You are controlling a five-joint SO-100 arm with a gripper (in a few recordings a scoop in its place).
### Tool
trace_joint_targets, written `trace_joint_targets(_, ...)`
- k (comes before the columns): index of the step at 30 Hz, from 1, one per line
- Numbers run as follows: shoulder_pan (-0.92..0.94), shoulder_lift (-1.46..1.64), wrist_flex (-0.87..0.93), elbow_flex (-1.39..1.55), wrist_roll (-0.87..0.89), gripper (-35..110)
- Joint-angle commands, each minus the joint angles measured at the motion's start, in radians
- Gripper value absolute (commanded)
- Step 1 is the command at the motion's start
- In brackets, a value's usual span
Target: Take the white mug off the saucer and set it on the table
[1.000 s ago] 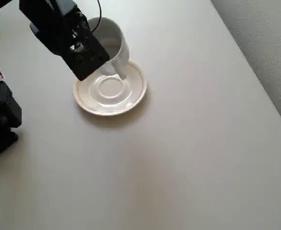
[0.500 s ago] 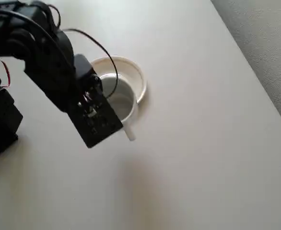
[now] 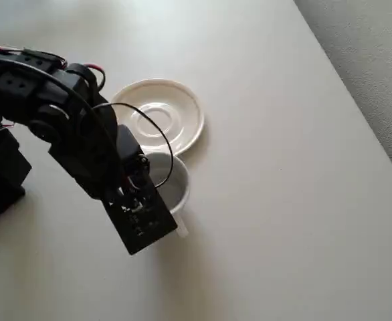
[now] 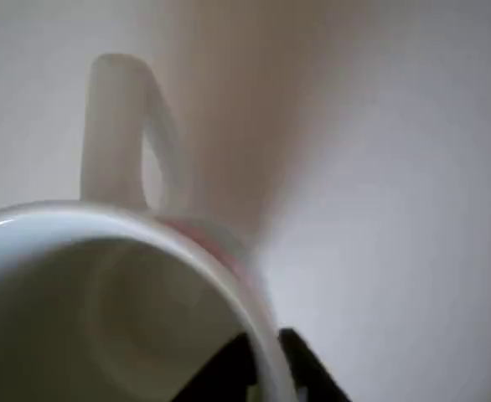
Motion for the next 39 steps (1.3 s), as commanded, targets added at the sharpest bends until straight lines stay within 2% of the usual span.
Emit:
trace_joint_targets(1,0.034,-0.003,-0.026,-0.014,-0.015,-2)
trace_joint_targets(4,0.031,-0.026,-0.015,-0.009,-0.025,-1)
trace_joint_targets(9,-0.002,-0.023,-0.014,0.055,-0.037,16)
trace_joint_targets(14,-0.048,0.031,-0.009,0.104,-0.018,21)
trace_joint_targets(19,-0.077,0.170,0.014,0.094,0.015,21)
trace_joint_targets(24,-0.149,0.462,0.061,0.094,0.092,20)
trace_joint_targets(29,-0.268,0.805,0.117,0.107,0.272,-2)
trace_joint_targets(31,-0.322,0.931,0.141,0.140,0.341,-2)
trace_joint_targets(35,-0.411,1.158,0.115,0.328,0.499,-2)
trace_joint_targets(39,-0.436,1.262,0.020,0.629,0.575,-2)
